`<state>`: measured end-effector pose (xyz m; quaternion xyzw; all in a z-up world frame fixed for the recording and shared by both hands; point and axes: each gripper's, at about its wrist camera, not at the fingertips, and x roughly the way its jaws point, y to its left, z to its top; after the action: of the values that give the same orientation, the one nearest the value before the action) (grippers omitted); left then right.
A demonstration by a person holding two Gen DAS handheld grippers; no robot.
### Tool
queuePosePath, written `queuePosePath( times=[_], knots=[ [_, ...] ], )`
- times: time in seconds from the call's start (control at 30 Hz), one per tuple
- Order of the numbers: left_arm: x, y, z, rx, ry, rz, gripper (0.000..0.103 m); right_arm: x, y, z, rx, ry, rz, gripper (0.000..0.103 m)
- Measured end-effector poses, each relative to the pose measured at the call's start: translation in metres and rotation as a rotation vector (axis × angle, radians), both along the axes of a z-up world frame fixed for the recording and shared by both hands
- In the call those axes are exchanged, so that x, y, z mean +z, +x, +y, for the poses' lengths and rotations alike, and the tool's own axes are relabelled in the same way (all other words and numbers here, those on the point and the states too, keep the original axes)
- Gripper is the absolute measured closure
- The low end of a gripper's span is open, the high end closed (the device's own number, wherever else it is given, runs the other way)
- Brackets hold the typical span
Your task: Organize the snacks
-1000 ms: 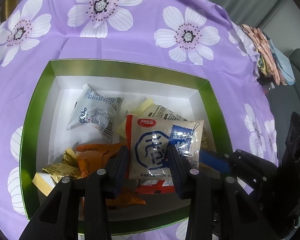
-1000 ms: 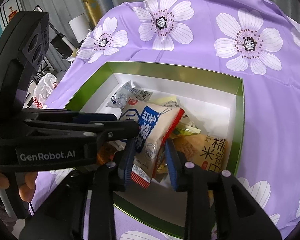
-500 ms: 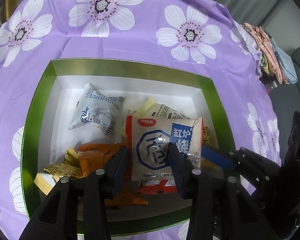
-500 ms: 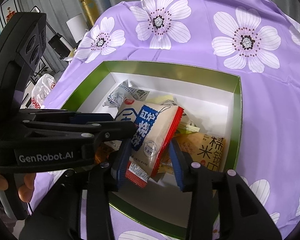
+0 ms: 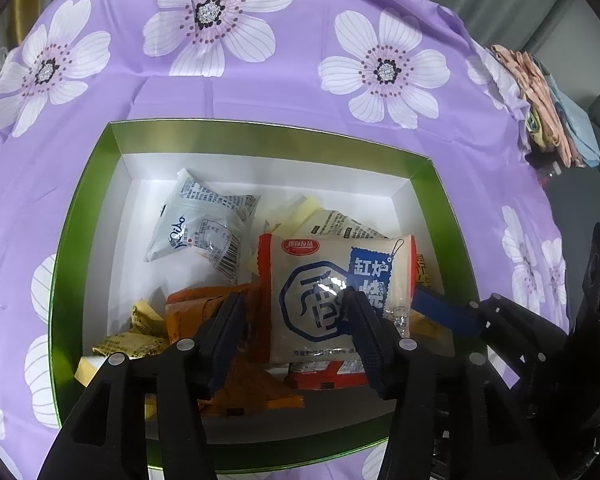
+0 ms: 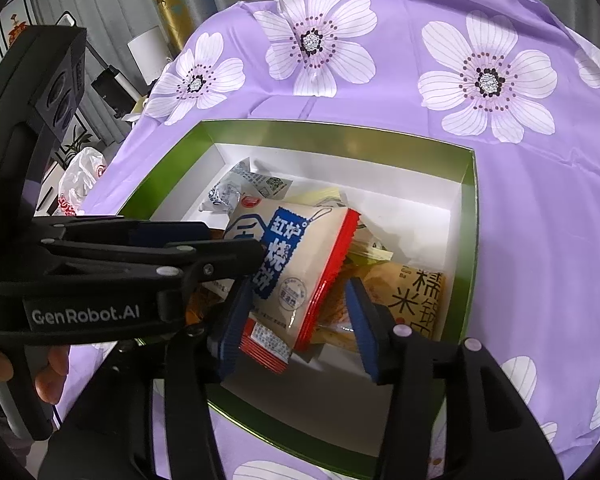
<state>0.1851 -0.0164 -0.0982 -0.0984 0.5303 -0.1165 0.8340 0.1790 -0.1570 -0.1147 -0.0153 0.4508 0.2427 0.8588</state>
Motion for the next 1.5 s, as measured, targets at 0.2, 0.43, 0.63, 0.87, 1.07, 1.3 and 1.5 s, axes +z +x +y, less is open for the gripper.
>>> queuePosePath(
  times=[0.2, 0.43, 0.63, 0.87, 1.07, 1.3, 1.5],
  knots=[
    [0.000, 0.000, 0.000, 0.009, 0.007, 0.005, 0.033, -0.002, 0.001, -0.002, -0.010, 0.006, 0.013, 0.045],
    [0.002, -0.002, -0.009, -0.008, 0.034, -0.011, 0.027, -0.001, 0.000, 0.001, -0.010, 0.001, 0.014, 0.041],
    [0.007, -0.003, -0.010, -0.003, 0.046, -0.026, 0.027, 0.000, 0.000, -0.003, -0.024, -0.004, 0.014, 0.037],
    [0.008, -0.004, -0.011, -0.001, 0.059, -0.026, 0.026, 0.000, -0.001, -0.003, -0.030, -0.011, 0.015, 0.036],
    [0.007, -0.004, -0.011, 0.002, 0.067, -0.031, 0.022, -0.001, -0.001, -0.003, -0.036, -0.016, 0.019, 0.033],
    [0.007, -0.003, -0.009, 0.005, 0.073, -0.038, 0.009, 0.002, -0.003, -0.003, -0.042, -0.021, 0.007, 0.023],
    [0.009, -0.005, -0.009, 0.008, 0.079, -0.040, 0.009, 0.002, -0.003, -0.004, -0.057, -0.019, 0.008, 0.014]
  ],
)
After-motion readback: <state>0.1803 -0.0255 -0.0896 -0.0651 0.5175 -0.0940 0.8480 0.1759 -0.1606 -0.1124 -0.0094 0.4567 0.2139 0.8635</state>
